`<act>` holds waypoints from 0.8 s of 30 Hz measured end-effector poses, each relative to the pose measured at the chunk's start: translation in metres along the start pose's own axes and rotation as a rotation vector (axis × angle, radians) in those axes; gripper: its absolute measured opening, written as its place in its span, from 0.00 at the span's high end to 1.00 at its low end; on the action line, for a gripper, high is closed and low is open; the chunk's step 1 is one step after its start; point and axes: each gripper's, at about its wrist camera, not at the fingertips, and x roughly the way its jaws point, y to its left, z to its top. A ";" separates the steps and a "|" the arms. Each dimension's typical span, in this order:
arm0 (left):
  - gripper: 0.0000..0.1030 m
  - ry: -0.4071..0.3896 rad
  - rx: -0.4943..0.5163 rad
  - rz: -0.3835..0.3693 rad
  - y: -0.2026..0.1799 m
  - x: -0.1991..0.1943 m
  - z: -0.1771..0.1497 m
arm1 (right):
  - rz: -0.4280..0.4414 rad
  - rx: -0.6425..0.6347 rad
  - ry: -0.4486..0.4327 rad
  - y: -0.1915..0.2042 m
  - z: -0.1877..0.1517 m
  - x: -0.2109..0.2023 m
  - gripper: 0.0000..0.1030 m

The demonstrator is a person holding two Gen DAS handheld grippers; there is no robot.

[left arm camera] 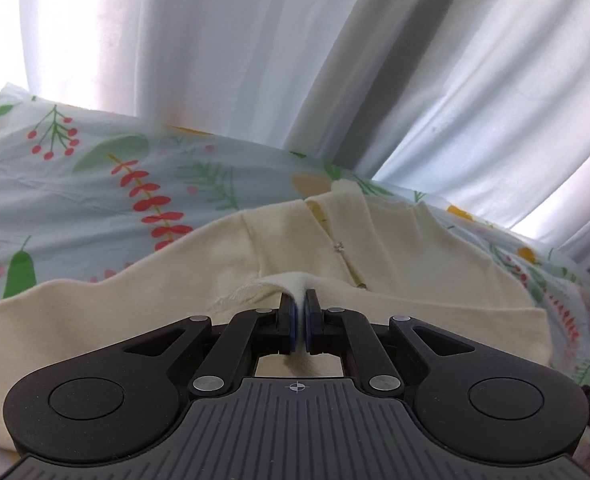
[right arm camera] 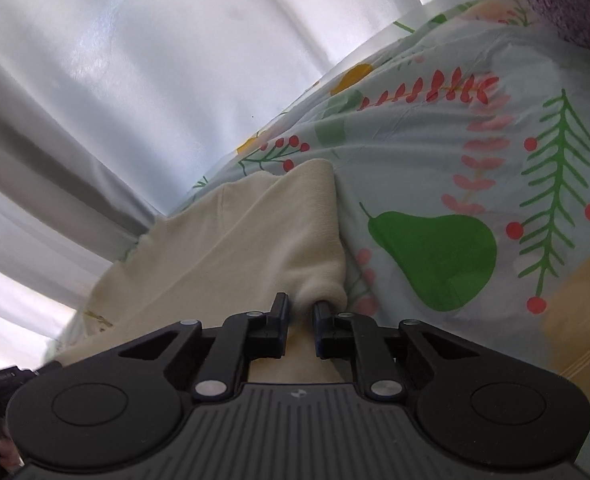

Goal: Fold small clothes
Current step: 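Lay the held cuff onto the opposite side and open the left gripper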

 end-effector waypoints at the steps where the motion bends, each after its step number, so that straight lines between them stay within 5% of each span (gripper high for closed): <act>1: 0.94 -0.003 0.028 0.024 -0.002 0.002 -0.003 | -0.026 -0.063 -0.015 0.006 -0.002 -0.001 0.89; 6: 0.94 -0.004 0.130 0.097 -0.011 0.016 -0.011 | -0.116 -0.349 -0.017 0.032 -0.015 0.002 0.87; 12: 0.93 0.000 0.141 0.092 -0.007 0.025 -0.016 | -0.073 -0.370 0.032 0.033 -0.011 -0.027 0.82; 16: 0.91 -0.020 0.117 0.073 -0.005 0.025 -0.015 | -0.091 -0.410 -0.039 0.040 -0.003 -0.043 0.53; 24: 0.85 -0.021 0.104 0.056 -0.005 0.025 -0.014 | -0.142 -0.412 -0.009 0.045 0.013 0.009 0.53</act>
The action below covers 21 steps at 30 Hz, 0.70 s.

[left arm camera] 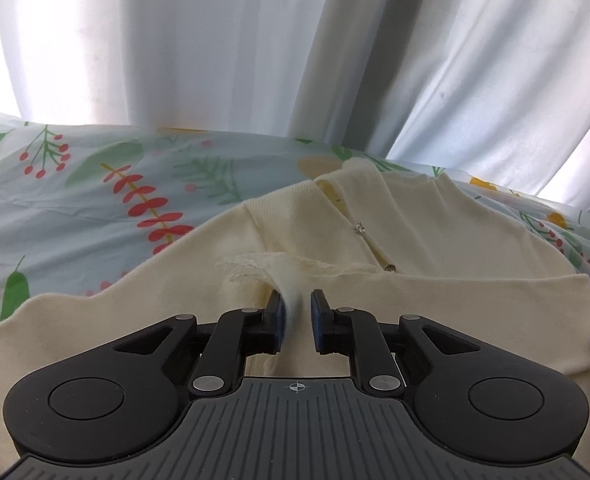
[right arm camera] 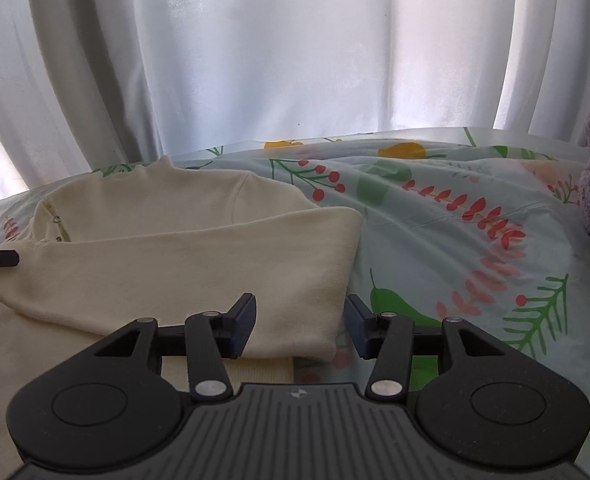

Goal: Fold small clothes
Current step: 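Lay the held cuff onto the opposite side and open the left gripper, then grasp the other sleeve with the left gripper and lift it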

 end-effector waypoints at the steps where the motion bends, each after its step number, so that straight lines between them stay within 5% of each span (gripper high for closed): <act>1: 0.85 -0.001 0.005 -0.001 0.000 0.000 0.000 | -0.002 0.008 0.006 0.000 0.001 0.007 0.54; 3: 0.85 -0.001 0.017 -0.002 -0.002 -0.001 0.000 | -0.006 0.008 0.015 -0.001 0.001 0.016 0.56; 7: 0.92 -0.020 0.038 0.008 -0.005 -0.001 -0.001 | 0.004 0.007 -0.006 -0.004 -0.001 0.018 0.92; 12: 0.89 -0.033 0.000 -0.033 -0.004 -0.002 0.000 | -0.072 -0.021 -0.046 -0.005 -0.001 0.011 0.93; 17: 0.77 0.019 -0.017 0.055 0.001 -0.001 -0.004 | -0.116 -0.061 -0.012 -0.002 0.000 0.015 0.87; 19: 0.62 -0.014 -0.031 0.036 0.001 -0.013 -0.006 | -0.117 -0.097 -0.061 0.004 0.001 0.004 0.80; 21: 0.59 -0.052 -0.038 0.039 0.001 -0.023 -0.007 | -0.109 -0.162 -0.131 0.015 0.000 -0.008 0.66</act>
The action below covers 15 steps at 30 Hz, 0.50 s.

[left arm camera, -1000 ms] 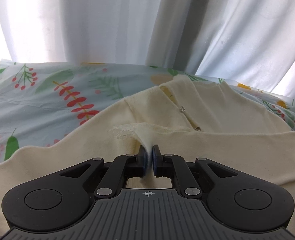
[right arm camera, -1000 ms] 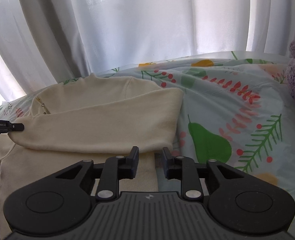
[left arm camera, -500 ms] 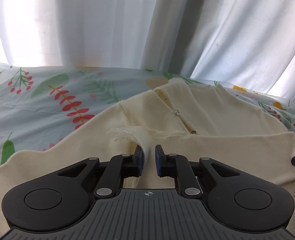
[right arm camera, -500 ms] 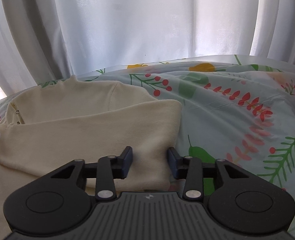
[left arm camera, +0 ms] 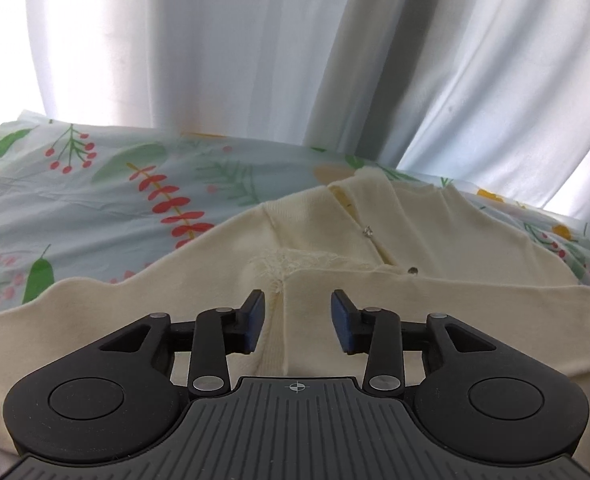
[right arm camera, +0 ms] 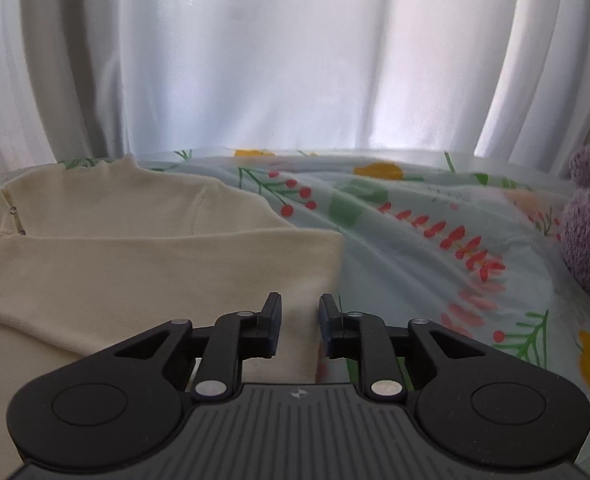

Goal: Fold small clothes
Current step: 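Grasp the other sleeve with the left gripper and lift it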

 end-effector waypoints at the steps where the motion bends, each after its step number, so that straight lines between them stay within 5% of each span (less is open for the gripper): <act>1: 0.57 -0.015 -0.002 -0.004 -0.001 -0.003 0.000 | 0.016 -0.024 -0.027 0.005 0.001 -0.005 0.56; 7: 0.54 0.073 -0.030 -0.023 -0.007 0.019 -0.013 | 0.148 -0.046 0.003 0.032 0.001 0.000 0.52; 11: 0.53 0.047 -0.017 -0.003 -0.010 0.020 -0.021 | 0.159 -0.087 0.090 0.045 -0.009 0.016 0.52; 15: 0.46 0.066 -0.144 -0.075 0.006 0.004 -0.023 | 0.153 -0.113 0.092 0.046 -0.013 0.019 0.49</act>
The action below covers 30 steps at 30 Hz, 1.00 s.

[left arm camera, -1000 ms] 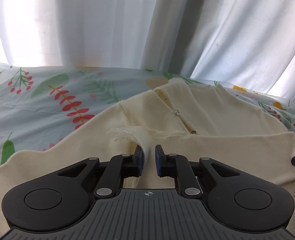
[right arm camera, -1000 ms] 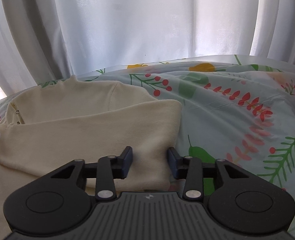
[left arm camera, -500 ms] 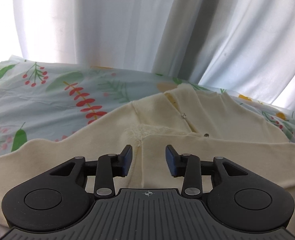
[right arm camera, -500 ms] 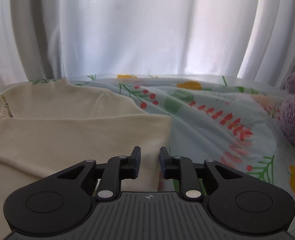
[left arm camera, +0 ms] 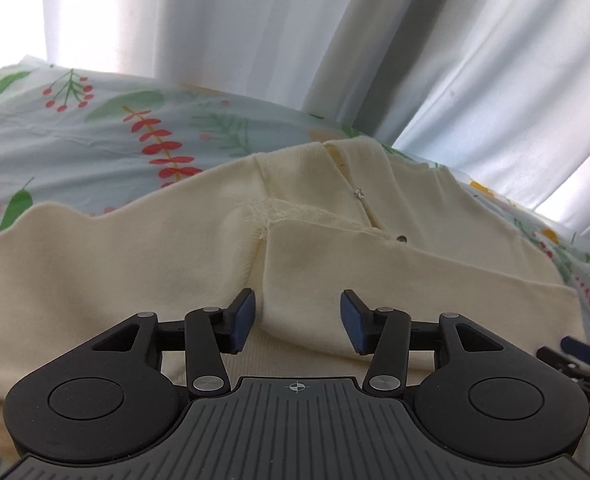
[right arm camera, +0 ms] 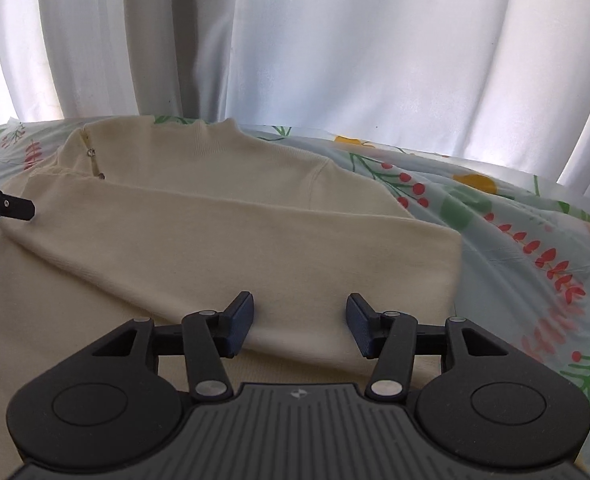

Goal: Fold small clothes
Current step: 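Grasp the other sleeve with the left gripper and lift it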

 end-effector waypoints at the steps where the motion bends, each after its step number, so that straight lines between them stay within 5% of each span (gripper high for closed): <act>1: 0.42 -0.003 -0.044 -0.019 0.008 -0.008 -0.002 | -0.003 0.007 0.013 0.000 0.002 -0.002 0.49; 4: 0.30 -0.047 -0.196 -0.021 0.042 -0.037 -0.012 | 0.002 0.021 -0.005 0.002 0.002 -0.017 0.49; 13: 0.25 -0.277 -0.683 0.208 0.211 -0.130 -0.027 | 0.098 0.108 -0.050 0.006 -0.017 -0.057 0.49; 19: 0.25 -0.384 -0.995 0.196 0.308 -0.149 -0.050 | 0.094 0.118 -0.033 0.011 -0.018 -0.054 0.49; 26: 0.35 -0.457 -1.142 0.125 0.351 -0.147 -0.064 | 0.084 0.124 -0.030 0.017 -0.012 -0.050 0.49; 30: 0.60 -0.490 -1.155 0.090 0.364 -0.144 -0.067 | 0.086 0.114 -0.038 0.023 -0.009 -0.051 0.49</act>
